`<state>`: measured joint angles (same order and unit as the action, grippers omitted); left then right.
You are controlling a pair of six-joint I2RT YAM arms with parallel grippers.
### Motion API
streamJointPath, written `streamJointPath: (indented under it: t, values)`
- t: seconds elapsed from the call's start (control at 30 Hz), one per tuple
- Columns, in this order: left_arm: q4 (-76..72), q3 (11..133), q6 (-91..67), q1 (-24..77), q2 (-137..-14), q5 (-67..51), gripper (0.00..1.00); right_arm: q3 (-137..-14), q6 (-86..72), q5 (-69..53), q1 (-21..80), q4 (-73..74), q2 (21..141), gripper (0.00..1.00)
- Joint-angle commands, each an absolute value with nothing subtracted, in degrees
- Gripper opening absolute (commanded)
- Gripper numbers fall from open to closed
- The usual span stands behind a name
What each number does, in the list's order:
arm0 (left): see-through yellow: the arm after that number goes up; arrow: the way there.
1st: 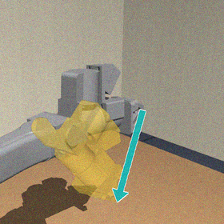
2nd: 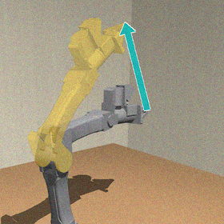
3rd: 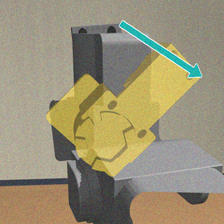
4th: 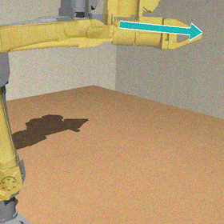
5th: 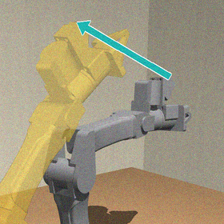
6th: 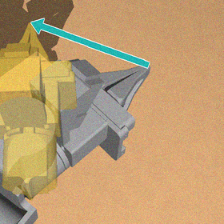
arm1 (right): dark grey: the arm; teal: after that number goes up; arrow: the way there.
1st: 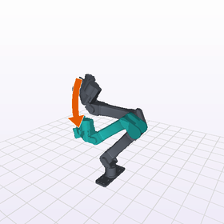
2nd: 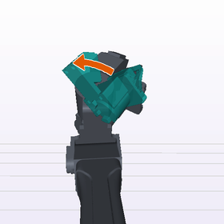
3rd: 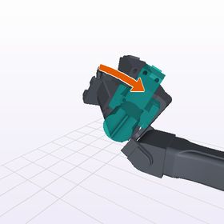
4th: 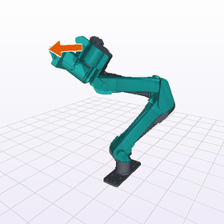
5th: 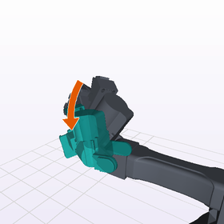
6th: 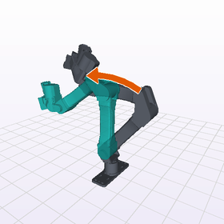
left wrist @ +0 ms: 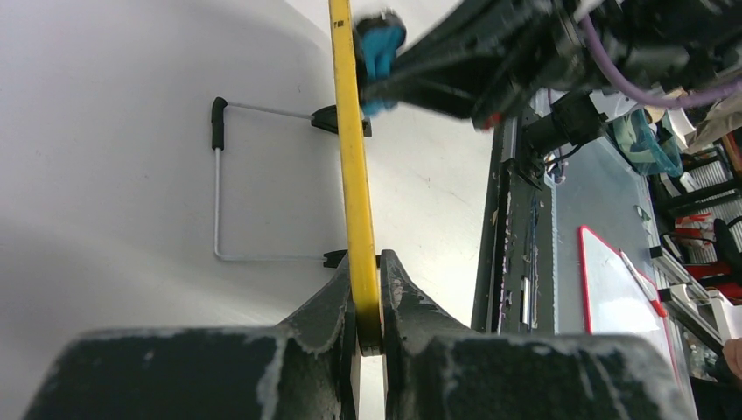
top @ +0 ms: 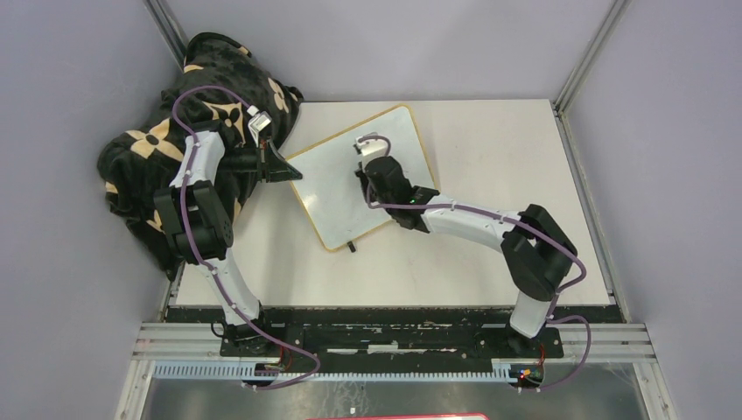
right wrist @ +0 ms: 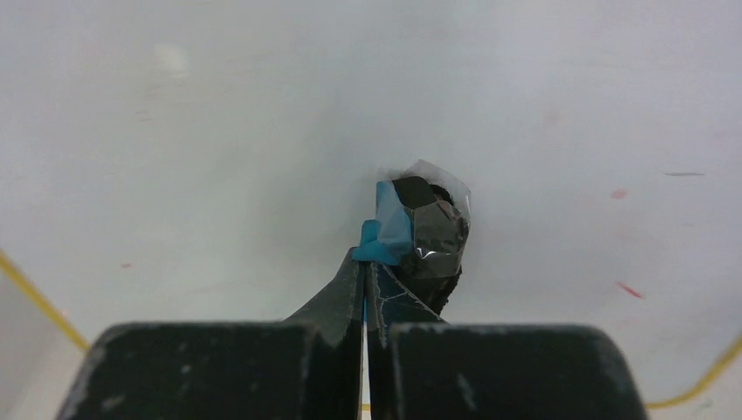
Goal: Erase the whiteboard
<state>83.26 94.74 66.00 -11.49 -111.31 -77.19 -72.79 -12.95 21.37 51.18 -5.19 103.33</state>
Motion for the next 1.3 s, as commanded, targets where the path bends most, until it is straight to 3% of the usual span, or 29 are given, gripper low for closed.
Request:
streamJointPath:
  t: [0.0,0.2,0.33,0.87,1.27]
  values:
    - [83.7,94.3,69.6,-10.7,-108.9,-73.5,0.03,-68.4,-11.6,30.2,42.7,-4.5,102.5,0.01]
    - [83.7,94.6,69.4,-10.7,-108.8,-73.3,0.03,-66.6,-11.3,30.8,39.8,-4.4,100.9,0.01]
    - [83.7,94.6,69.2,-10.8,-109.0,-73.4,0.03,-65.3,-13.9,23.9,40.3,-5.7,98.7,0.01]
    - [83.7,94.8,68.7,-10.8,-109.0,-73.6,0.03,-74.8,-13.5,14.7,54.0,-6.5,105.3,0.01]
    - [83.7,94.4,69.0,-10.7,-109.0,-73.5,0.03,-74.4,-13.3,21.6,47.2,-1.9,104.3,0.01]
